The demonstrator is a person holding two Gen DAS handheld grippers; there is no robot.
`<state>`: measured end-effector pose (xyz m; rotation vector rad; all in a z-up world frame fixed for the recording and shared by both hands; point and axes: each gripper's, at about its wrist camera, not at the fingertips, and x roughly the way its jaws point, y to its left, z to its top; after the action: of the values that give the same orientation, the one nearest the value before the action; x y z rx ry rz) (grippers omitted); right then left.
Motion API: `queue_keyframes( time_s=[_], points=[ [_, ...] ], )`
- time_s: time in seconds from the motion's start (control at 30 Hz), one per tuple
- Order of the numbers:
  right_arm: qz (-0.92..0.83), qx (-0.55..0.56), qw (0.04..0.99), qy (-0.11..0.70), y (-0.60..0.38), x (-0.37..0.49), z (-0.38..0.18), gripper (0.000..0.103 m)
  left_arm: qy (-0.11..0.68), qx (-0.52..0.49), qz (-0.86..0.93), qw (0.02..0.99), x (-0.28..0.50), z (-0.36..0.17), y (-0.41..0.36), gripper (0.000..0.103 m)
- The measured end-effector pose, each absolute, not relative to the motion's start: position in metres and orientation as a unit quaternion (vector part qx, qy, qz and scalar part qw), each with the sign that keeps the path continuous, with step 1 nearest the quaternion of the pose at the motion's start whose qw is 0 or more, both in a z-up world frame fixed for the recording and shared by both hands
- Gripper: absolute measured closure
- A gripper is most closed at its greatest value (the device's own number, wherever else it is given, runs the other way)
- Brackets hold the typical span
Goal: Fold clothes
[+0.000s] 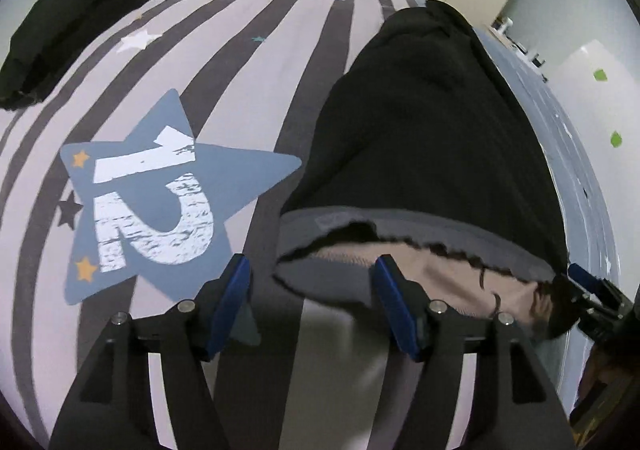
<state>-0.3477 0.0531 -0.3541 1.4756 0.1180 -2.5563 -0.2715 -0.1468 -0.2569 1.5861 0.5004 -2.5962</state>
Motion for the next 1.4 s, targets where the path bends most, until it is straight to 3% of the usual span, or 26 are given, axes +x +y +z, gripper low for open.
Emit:
queue_keyframes(
  time_s=[0.5,0.57,0.7,0.9,1.27,1.3,1.33,1.37,1.4],
  points=[
    [-0.847,0.494,0.116,0.158,0.027,-0.351,-0.391,0.044,0.204,0.518,-0.828,0.059,-0.263,-0.275,-0.135,0.036],
    [-0.851,0.488,0.109,0.161,0.026,-0.356,-0.393,0.039,0.202,0.515,-0.83,0.063,-0.263,-0.274,-0.132,0.036],
    [-0.863,0.476,0.095,0.142,0.03,-0.368,-0.388,0.038,0.221,0.51,-0.829,0.058,-0.261,-0.276,-0.13,0.036],
    [-0.873,0.475,0.068,0.087,0.059,-0.386,-0.365,0.05,0.229,0.513,-0.826,0.037,-0.262,-0.278,-0.118,0.036],
    [-0.862,0.481,0.083,0.138,0.046,-0.399,-0.382,0.05,0.209,0.491,-0.844,0.05,-0.275,-0.294,-0.097,0.034],
    [-0.866,0.478,0.078,0.125,0.048,-0.402,-0.382,0.05,0.2,0.491,-0.846,0.051,-0.278,-0.296,-0.095,0.036],
    [-0.868,0.479,0.073,0.105,0.052,-0.407,-0.381,0.055,0.19,0.493,-0.848,0.048,-0.284,-0.296,-0.092,0.049],
    [-0.869,0.484,0.069,0.08,0.059,-0.413,-0.379,0.064,0.179,0.496,-0.849,0.042,-0.292,-0.294,-0.09,0.072],
    [-0.867,0.49,0.066,0.058,0.066,-0.418,-0.377,0.069,0.168,0.499,-0.849,0.036,-0.3,-0.291,-0.088,0.083]
  ],
)
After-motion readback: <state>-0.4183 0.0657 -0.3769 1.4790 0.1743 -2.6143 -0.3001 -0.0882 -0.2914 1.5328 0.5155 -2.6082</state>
